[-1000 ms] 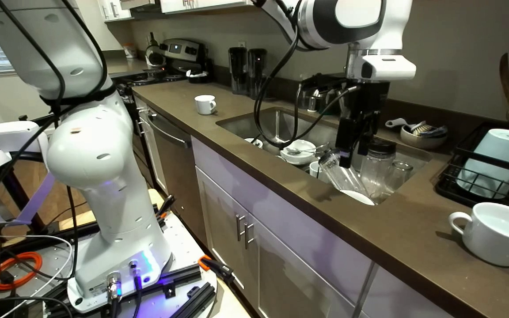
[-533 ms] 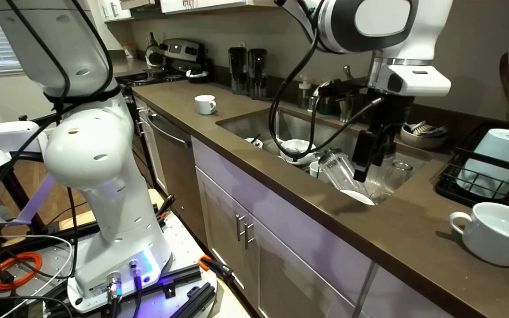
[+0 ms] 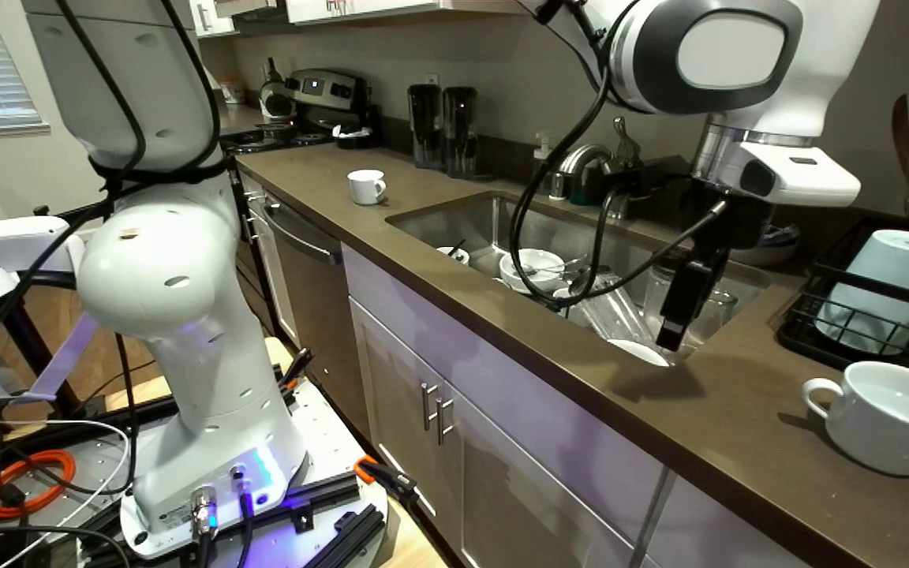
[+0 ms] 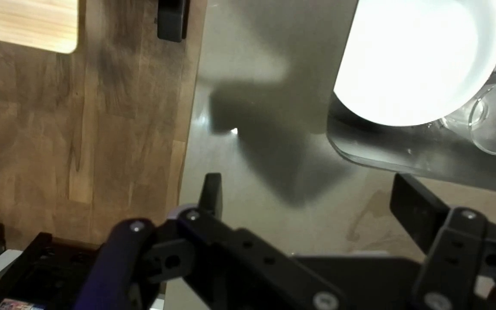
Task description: Pick up the white mug on the right side of the counter, pour the liquid out of the mug and into the sink, place the mug down on the right side of the counter
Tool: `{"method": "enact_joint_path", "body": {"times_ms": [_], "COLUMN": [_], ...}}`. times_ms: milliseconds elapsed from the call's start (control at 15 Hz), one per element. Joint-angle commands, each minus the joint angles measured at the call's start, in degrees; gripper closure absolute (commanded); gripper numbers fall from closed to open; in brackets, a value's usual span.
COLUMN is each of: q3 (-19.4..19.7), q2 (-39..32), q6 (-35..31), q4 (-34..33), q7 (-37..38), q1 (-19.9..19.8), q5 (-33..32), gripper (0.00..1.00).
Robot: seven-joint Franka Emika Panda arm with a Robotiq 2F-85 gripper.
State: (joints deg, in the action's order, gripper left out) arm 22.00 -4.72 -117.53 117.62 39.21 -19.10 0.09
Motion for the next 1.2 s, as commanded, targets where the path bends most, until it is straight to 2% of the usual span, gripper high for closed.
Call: {"method": "enact_joint_path", "body": {"times_ms": [0, 467, 533, 1133], "q3": [0.67, 1.71, 1.86, 1.91], "q2": [-3.82, -11.03, -8.61, -10.65], "q6": [2.88, 6.97, 4.87, 5.47], "q4": [-4.93, -14.94, -11.62, -13.78], "q7": [-3.93, -4.41, -3.05, -3.06], "q1": [-1.85, -4.05, -3.24, -3.37], "q5": [2.47, 5.0, 3.09, 3.25], "gripper": [0.0, 0.0, 0.0, 0.0]}}
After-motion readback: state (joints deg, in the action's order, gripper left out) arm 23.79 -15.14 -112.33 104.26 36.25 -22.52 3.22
